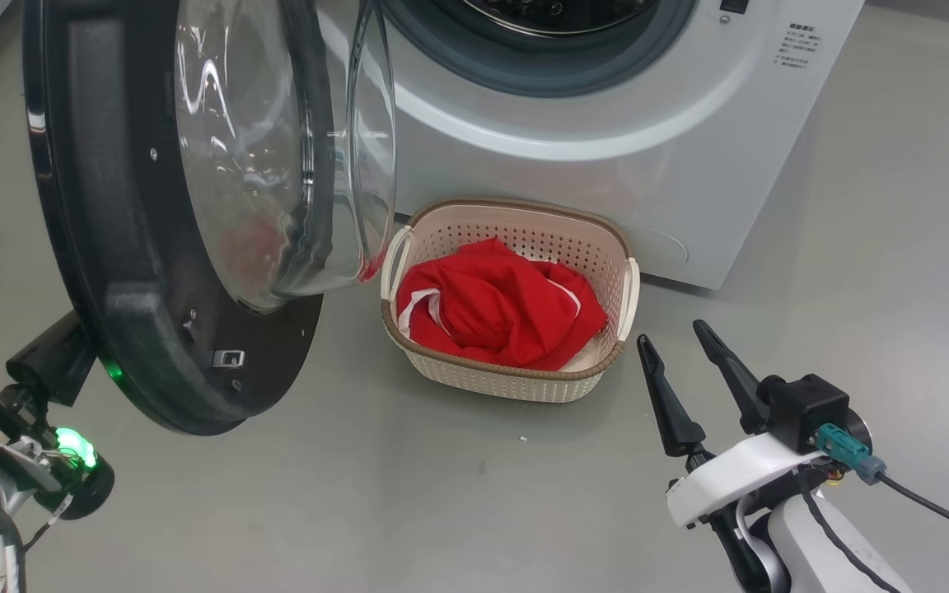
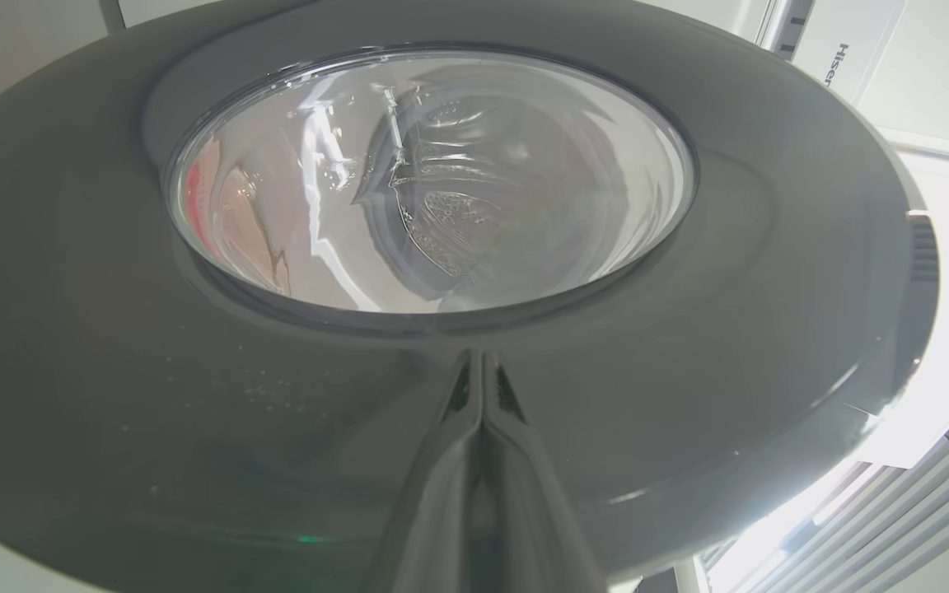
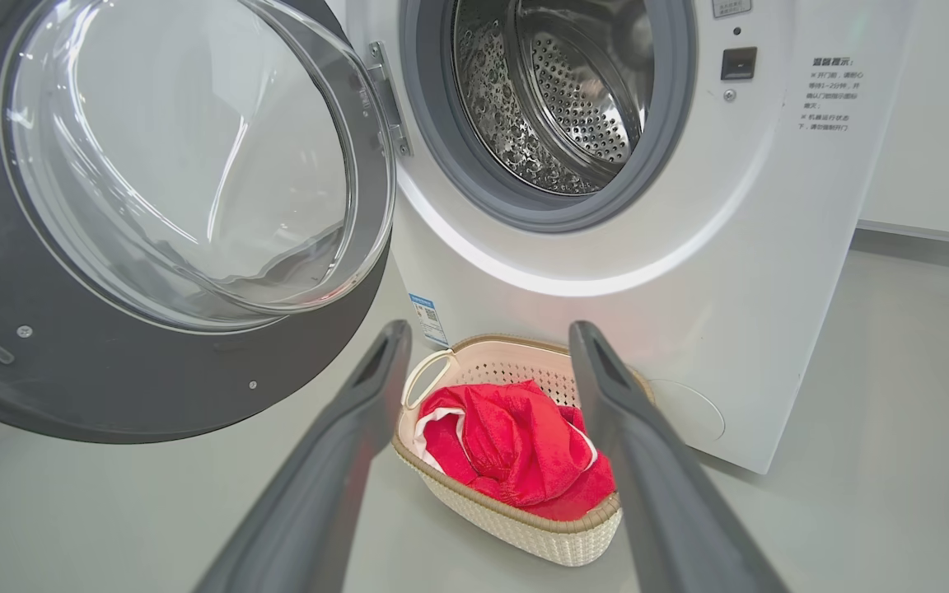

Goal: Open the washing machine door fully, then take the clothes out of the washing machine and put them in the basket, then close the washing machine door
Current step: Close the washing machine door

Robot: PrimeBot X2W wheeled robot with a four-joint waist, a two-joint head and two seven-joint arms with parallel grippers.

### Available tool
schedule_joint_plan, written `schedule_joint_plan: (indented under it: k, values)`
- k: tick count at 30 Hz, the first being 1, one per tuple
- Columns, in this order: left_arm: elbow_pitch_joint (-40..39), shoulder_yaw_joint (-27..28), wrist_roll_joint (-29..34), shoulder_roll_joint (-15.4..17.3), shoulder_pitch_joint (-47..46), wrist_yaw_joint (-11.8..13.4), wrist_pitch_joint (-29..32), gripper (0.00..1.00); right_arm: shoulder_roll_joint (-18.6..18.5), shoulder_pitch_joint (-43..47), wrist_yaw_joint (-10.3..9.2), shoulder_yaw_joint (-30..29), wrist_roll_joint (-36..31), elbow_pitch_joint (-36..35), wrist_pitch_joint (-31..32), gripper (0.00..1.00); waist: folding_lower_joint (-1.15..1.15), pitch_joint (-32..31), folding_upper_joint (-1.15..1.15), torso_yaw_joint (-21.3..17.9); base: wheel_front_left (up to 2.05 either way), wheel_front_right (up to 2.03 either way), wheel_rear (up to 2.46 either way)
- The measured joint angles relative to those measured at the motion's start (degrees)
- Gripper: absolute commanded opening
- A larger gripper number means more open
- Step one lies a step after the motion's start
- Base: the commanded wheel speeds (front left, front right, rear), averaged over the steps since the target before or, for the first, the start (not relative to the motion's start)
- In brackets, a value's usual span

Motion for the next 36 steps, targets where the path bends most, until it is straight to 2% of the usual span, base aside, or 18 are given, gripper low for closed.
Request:
schedule_joint_plan:
  k: [21,36]
  values:
    - [-6.2,-2.3,-5.6,-3.2,2.2,0.0,0.3,0.0,0.5,-0.8,0.0,-0.7,0.0,0.1,0.0,1.0,0.0,0.9,0.0,-4.9,0.0,0.0,0.0]
    - [-8.3,-5.2,-6.2,-4.7,3.2,0.0,-3.2,0.0,1.2,-1.4,0.0,-1.0,0.0,0.1,0.0,1.0,0.0,0.9,0.0,-11.1,0.0,0.0,0.0]
